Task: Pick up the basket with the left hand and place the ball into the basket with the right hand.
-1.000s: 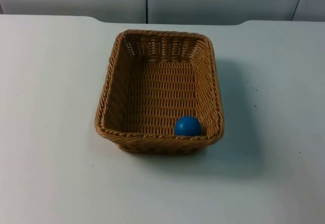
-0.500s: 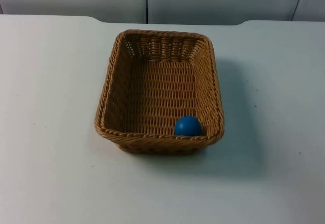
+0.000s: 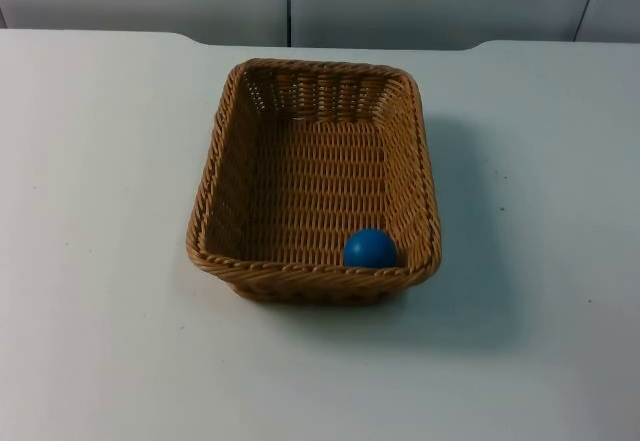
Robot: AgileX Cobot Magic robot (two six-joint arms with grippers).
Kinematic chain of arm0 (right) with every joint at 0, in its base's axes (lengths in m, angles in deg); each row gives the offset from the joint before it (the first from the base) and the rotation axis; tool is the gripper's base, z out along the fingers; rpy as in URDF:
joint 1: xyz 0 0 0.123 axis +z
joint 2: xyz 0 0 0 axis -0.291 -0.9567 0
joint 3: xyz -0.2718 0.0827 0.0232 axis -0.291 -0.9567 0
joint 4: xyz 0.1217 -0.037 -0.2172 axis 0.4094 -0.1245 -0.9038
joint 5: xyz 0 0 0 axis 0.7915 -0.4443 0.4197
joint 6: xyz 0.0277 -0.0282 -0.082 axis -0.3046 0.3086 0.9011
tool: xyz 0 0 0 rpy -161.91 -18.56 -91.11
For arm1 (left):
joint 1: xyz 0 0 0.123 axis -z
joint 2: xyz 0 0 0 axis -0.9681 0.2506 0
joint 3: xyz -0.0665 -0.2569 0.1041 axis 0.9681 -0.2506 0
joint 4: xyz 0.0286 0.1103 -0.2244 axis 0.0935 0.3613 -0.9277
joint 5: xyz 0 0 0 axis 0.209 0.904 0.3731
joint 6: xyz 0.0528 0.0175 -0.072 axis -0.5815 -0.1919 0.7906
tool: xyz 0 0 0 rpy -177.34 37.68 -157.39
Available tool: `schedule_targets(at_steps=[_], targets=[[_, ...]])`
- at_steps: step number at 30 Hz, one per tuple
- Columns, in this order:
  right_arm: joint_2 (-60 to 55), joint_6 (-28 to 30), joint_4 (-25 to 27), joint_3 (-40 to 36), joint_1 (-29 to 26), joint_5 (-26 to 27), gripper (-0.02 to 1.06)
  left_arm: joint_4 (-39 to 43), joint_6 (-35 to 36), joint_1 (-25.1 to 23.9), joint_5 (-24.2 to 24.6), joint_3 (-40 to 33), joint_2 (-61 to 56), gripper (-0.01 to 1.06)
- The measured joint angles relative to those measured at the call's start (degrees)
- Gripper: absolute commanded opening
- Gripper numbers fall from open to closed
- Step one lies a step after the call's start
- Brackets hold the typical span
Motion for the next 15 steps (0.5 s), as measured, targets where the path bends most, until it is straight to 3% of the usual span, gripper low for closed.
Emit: schedule_targets(at_steps=[4,8,15], targets=[[0.1,2.42,6.16,-3.75,0.0,3.07,1.05,-1.56,0.15,0.0,0.77,0.0,-0.36,1.05],[3.62,14.98,18.76,-9.16,0.0,7.66,1.05,-3.67,-1.62,0.0,0.77,-2.36,-2.21,1.05],[13.18,19.91,21.87,-10.81,0.97,5.28,1.05,-4.63,-2.16,0.86,3.51,-6.99,-8.76,1.05]])
